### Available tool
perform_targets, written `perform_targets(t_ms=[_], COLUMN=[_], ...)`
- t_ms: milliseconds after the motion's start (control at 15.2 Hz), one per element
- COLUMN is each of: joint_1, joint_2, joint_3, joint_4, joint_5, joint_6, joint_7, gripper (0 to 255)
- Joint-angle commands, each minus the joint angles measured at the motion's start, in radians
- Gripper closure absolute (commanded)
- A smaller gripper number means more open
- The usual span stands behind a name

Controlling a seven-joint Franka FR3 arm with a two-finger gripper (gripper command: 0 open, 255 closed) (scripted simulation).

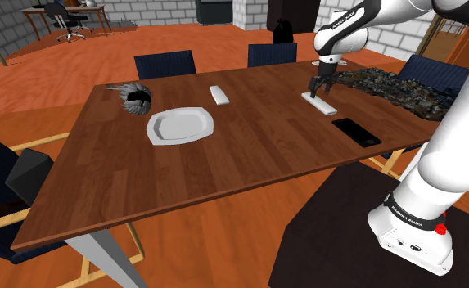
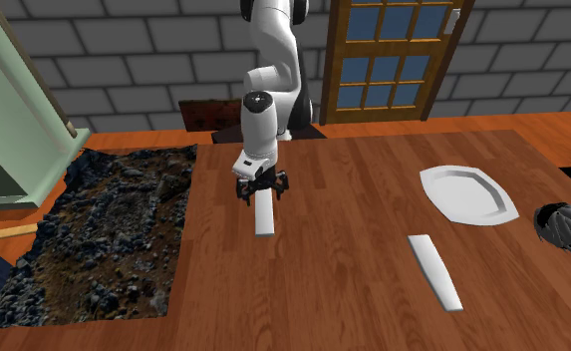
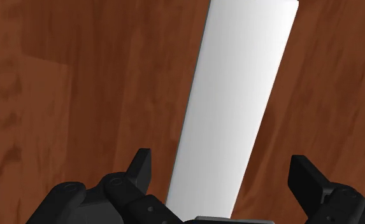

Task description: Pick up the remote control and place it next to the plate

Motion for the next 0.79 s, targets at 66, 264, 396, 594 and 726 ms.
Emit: perform_targets(t_ms=[66,264,396,594,726], joint_1=[-0.003,-0.008,-0.008,-0.008,-0.008], joint_2=[0.028,0.058,0.058,0.058,0.058], joint_3=[0.002,0.006,0.007,0.007,0.007], joint_4=[-0.011,-0.027,-0.027,-0.027,-0.027], joint_5=[0.015,0.032,0.032,0.032,0.032], joint_6=[0.036,0.079,0.079,0.079,0.079], joint_7=[-0.009,-0.021,-0.021,-0.021,-0.021], gripper=[0,0,0,0,0])
